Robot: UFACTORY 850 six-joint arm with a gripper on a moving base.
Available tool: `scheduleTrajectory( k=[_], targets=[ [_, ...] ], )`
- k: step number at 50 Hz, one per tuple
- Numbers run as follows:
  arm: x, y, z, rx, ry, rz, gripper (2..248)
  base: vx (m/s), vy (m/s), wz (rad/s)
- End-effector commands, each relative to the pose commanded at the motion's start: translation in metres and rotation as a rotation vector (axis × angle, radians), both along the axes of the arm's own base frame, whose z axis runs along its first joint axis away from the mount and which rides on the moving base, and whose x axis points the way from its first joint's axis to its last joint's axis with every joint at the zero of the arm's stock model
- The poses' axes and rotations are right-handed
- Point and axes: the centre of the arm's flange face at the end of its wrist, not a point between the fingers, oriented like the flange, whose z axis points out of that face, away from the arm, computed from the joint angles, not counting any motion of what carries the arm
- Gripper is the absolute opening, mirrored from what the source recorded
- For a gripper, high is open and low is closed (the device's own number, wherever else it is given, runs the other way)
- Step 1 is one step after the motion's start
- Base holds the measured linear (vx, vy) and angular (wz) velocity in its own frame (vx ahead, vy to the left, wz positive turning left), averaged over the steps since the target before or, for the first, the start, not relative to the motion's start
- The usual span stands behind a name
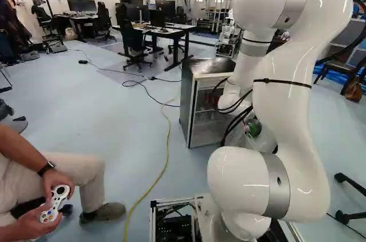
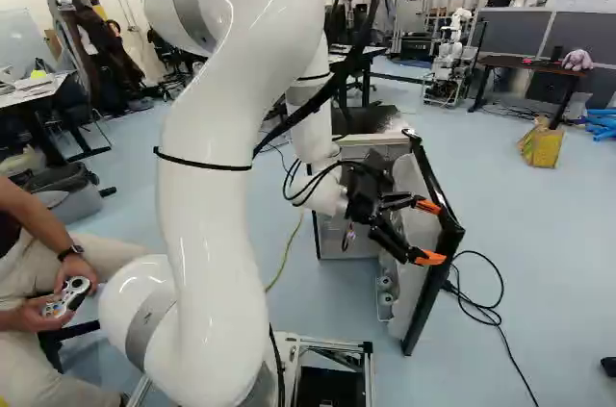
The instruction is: Grab a drink from the fridge
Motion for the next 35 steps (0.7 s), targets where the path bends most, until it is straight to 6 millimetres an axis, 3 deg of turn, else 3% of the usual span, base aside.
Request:
scheduleTrajectory(
  k=[24,35],
  targets=[
    [0.016,-0.049,-0.001,-0.023,-0.052,-0.092,247,0.0,0.0,0.0],
    [0.017,-0.054,-0.001,-0.025,-0.057,-0.102,247,0.0,0.0,0.0]
  ],
)
